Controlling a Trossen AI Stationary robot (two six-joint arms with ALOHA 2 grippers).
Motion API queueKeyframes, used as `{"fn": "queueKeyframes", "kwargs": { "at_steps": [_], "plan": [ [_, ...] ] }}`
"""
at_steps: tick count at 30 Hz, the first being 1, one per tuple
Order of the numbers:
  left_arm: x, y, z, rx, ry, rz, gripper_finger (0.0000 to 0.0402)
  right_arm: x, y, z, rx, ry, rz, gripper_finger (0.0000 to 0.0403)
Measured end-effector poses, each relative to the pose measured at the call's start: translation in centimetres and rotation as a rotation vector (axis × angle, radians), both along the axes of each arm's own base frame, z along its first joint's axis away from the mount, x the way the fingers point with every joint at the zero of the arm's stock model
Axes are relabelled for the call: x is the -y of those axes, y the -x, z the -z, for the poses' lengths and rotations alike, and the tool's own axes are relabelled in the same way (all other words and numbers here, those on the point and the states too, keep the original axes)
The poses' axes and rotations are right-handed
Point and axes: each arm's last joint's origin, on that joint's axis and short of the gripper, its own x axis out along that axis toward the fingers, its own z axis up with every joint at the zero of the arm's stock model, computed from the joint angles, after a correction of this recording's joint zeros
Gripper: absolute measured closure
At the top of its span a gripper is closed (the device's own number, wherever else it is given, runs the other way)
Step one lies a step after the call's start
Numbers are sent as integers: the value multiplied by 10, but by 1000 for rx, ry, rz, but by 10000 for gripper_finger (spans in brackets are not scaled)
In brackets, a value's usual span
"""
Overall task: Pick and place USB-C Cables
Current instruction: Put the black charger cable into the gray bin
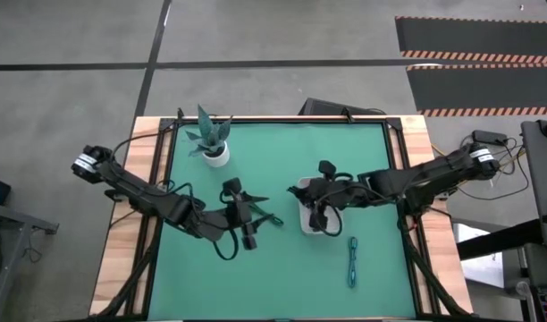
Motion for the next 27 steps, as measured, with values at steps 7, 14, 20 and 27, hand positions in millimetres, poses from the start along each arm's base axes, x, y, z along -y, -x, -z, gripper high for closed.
{"fn": "queueKeyframes", "kwargs": {
  "at_steps": [7,14,20,27],
  "plan": [
    [-7,11,3,-55,-18,-103,214,0,3,-23,-42,-34,10,365],
    [-17,28,13,-106,-15,-223,214,0,2,-33,-76,-43,24,365],
    [-22,37,21,-110,-5,-231,214,-4,-16,-29,-208,-14,30,365],
    [-26,47,25,-86,37,-243,214,6,-32,-34,-465,-68,62,365]
  ]
}}
